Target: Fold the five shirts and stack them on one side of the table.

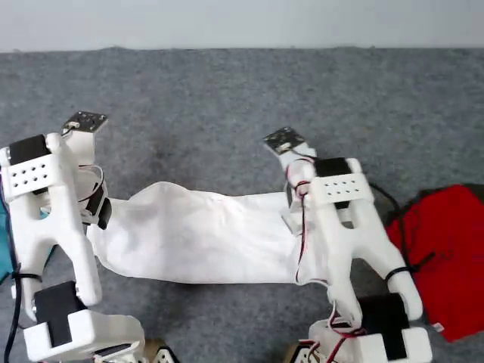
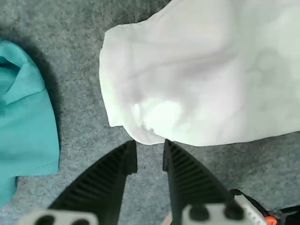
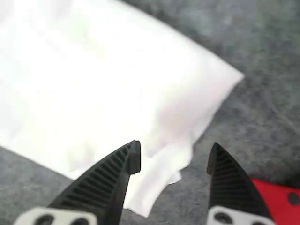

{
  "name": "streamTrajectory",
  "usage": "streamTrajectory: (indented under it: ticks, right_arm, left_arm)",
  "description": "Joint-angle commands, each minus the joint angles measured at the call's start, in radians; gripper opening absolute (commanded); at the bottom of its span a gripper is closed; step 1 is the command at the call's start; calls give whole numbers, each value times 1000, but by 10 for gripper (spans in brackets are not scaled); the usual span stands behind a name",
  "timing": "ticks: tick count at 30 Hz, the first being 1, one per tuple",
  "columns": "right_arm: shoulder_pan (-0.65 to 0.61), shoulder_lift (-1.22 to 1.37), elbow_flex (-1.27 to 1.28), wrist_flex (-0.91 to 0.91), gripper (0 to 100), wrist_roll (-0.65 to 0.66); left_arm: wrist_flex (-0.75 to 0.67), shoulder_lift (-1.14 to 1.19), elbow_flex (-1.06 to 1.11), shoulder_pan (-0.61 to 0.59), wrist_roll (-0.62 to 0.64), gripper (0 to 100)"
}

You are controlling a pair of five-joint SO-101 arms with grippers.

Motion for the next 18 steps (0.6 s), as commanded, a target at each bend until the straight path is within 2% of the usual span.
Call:
streamTrajectory:
  ticks: [1,8,13,18]
  right_arm:
    - [-71,-8,-28,70,240,77]
    - [-174,-8,-28,134,240,103]
    - [-292,-8,-28,134,240,103]
    - [-369,1,-25,133,127,104]
  left_arm:
    - [17,-32,12,-5,6,101]
    - [17,-32,24,-2,6,101]
    - [15,-40,16,0,9,101]
    - [11,-41,16,-5,11,101]
